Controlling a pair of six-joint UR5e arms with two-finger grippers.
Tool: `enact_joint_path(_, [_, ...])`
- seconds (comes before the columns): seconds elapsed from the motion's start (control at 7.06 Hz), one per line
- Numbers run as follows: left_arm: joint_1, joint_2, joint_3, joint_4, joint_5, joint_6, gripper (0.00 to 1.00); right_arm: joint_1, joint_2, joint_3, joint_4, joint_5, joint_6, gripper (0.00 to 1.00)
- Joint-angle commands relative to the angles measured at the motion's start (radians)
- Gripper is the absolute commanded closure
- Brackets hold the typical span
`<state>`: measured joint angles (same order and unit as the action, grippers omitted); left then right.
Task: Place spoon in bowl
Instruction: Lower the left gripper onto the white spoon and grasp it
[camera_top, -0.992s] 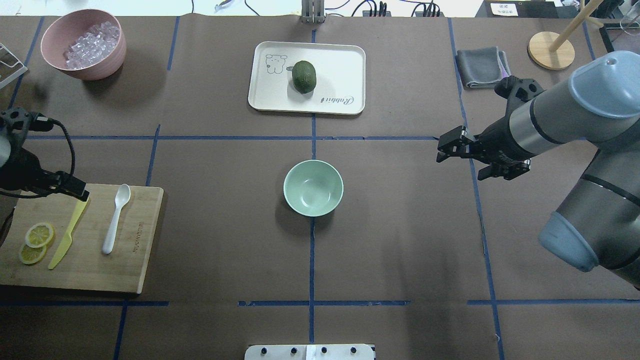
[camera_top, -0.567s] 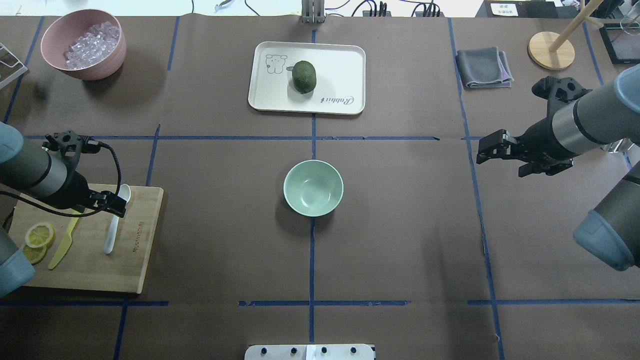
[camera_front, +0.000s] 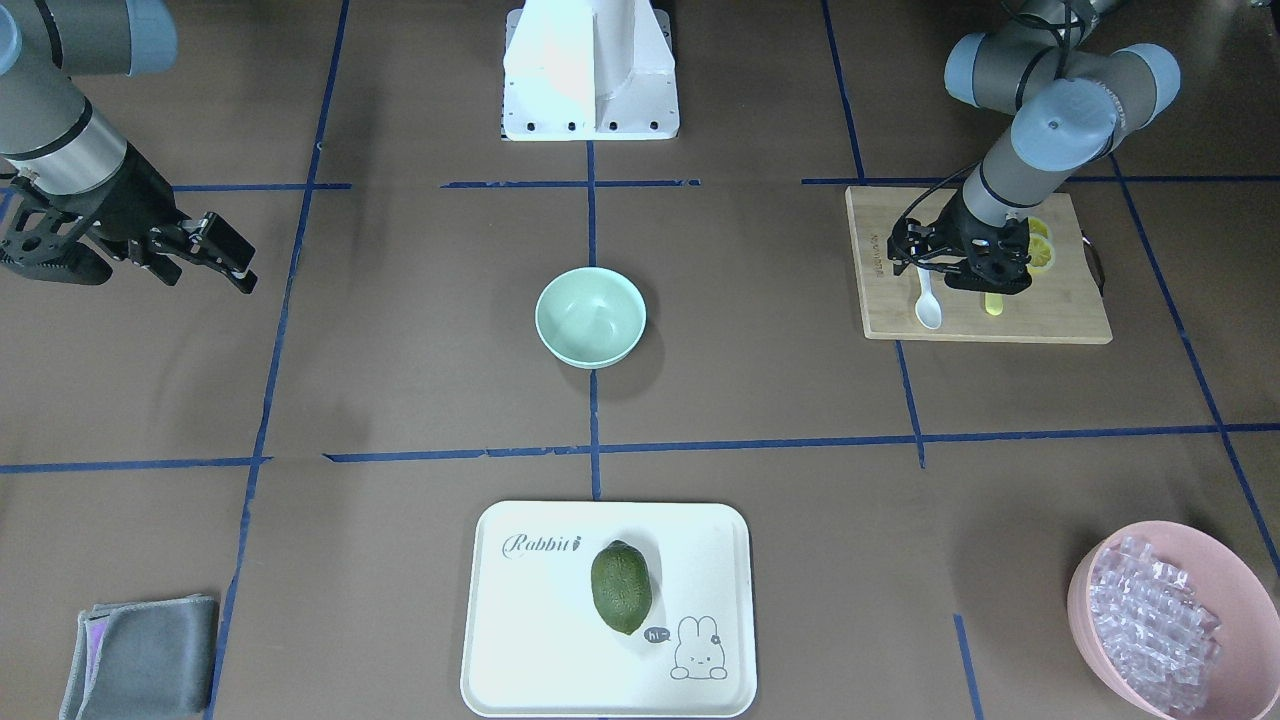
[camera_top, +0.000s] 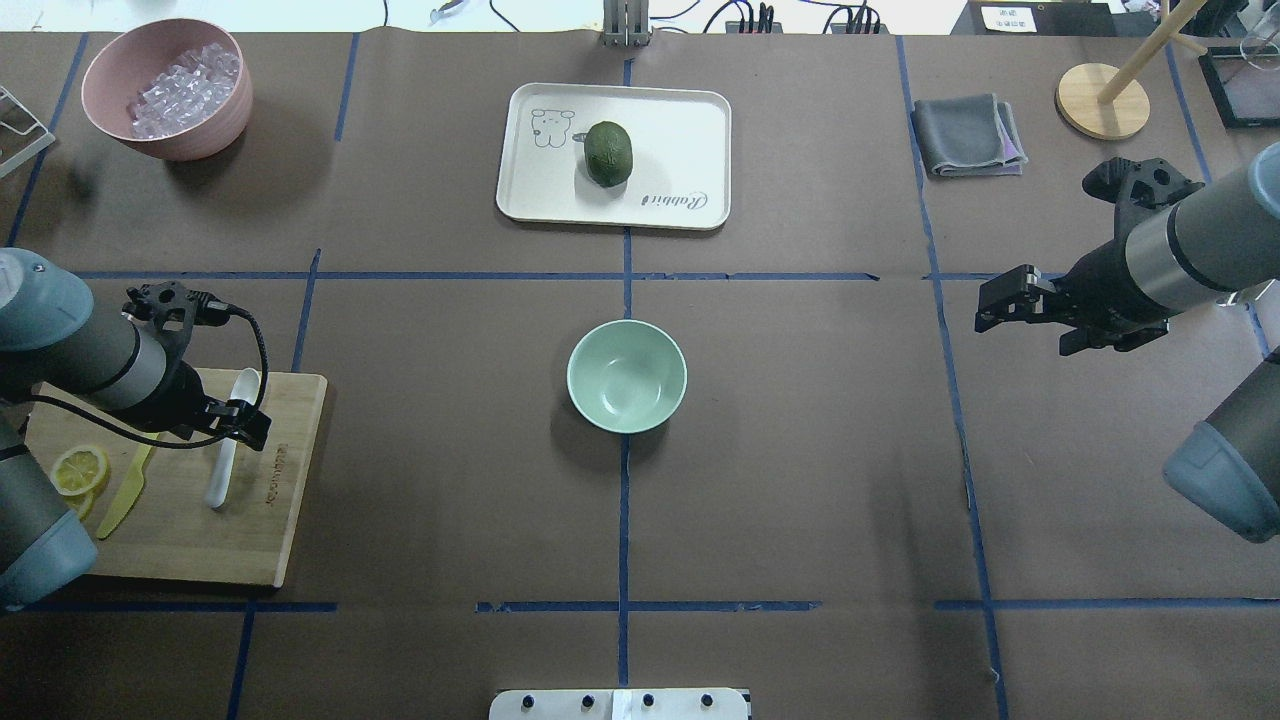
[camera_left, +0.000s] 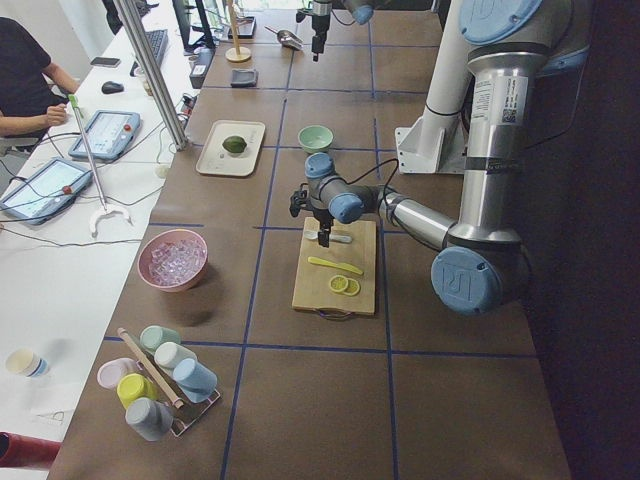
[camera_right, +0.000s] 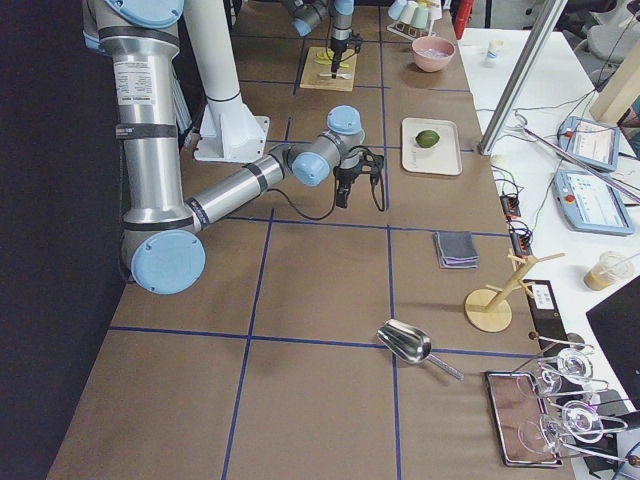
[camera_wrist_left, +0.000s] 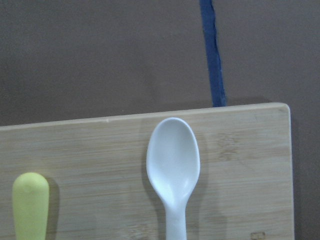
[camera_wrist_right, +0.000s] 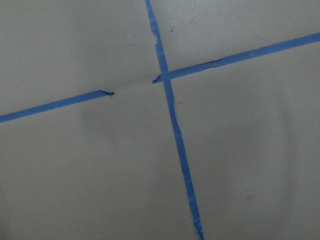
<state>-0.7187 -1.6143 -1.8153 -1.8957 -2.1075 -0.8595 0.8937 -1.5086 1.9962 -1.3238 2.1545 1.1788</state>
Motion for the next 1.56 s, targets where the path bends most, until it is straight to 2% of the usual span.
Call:
enact_joint_path(0.0, [0.001, -0.003, 0.002, 0.003, 0.017, 0.002, 0.3, 0.001, -0.001, 0.0, 0.0, -0.001, -0.001, 0.0])
enact_joint_path(0.42, [0.004, -0.01, 0.007, 0.004, 0.017, 0.004, 0.35, -0.001, -0.002, 0.0, 0.0, 0.001, -0.001, 0.0])
enact_joint_path(0.57, [0.004, -0.012, 0.005, 0.006, 0.018, 0.004, 0.49, -0.001, -0.002, 0.0, 0.0, -0.001, -0.001, 0.0])
enact_joint_path(0.71, [0.004, -0.012, 0.007, 0.006, 0.018, 0.004, 0.71, -0.001, -0.002, 0.0, 0.0, -0.001, -0.001, 0.0])
enact_joint_path(0.85, [0.004, -0.01, 0.007, 0.006, 0.018, 0.004, 0.76, -0.002, -0.002, 0.0, 0.0, -0.001, -0.001, 0.0])
enact_joint_path(1.13, [0.004, -0.012, 0.004, 0.006, 0.018, 0.002, 1.0, -0.001, -0.004, 0.0, 0.0, -0.001, -0.001, 0.0])
enact_joint_path(1.42, [0.002, -0.033, -0.05, 0.009, 0.012, -0.012, 1.0, 0.001, -0.005, 0.001, 0.0, 0.001, -0.001, 0.0])
